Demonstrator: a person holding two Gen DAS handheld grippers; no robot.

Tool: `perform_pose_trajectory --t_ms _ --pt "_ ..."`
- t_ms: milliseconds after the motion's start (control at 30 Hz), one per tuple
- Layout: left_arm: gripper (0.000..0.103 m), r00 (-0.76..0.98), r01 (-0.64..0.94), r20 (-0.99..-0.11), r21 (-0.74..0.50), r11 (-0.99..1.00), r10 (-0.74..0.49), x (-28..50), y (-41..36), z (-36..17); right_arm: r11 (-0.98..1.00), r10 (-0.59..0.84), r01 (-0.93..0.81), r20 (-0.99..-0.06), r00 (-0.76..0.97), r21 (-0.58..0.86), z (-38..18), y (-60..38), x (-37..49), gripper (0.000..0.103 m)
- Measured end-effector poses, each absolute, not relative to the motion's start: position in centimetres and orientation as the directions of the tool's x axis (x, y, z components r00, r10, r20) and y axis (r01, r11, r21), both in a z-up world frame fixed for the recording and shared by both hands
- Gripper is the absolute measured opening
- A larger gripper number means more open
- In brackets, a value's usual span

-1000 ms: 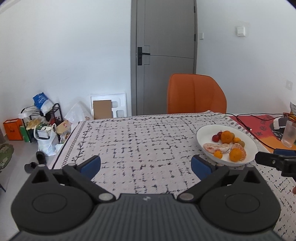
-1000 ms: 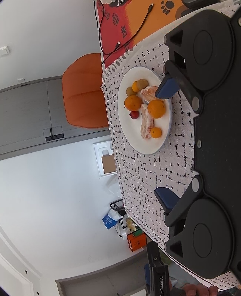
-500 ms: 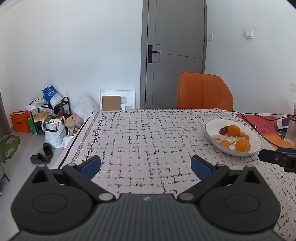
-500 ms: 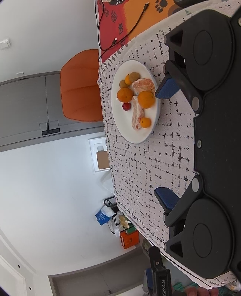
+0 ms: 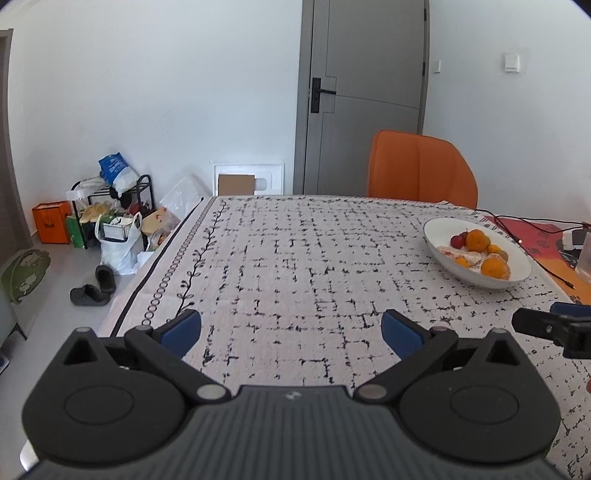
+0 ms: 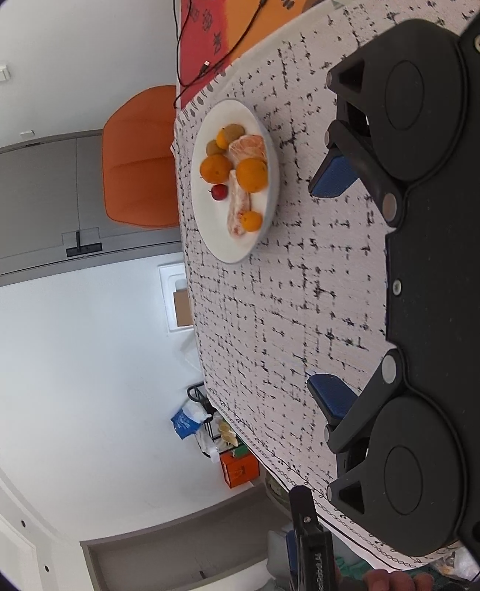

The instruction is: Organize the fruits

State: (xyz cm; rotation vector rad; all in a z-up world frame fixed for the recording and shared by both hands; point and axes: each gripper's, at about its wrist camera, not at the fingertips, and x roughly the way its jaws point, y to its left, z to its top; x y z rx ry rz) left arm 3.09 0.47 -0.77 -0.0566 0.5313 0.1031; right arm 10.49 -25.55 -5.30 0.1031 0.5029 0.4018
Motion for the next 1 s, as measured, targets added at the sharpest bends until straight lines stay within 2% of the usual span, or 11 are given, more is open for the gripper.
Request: perform_pose_trajectory --t_ms 1000 --pt "0.103 0.85 -0.1 -0.52 0.0 0.995 0.085 2.88 0.25 -1.17 0.909 0.417 -0.366 -0.441 0.795 0.2 -5.26 -25.45 9.81 0.103"
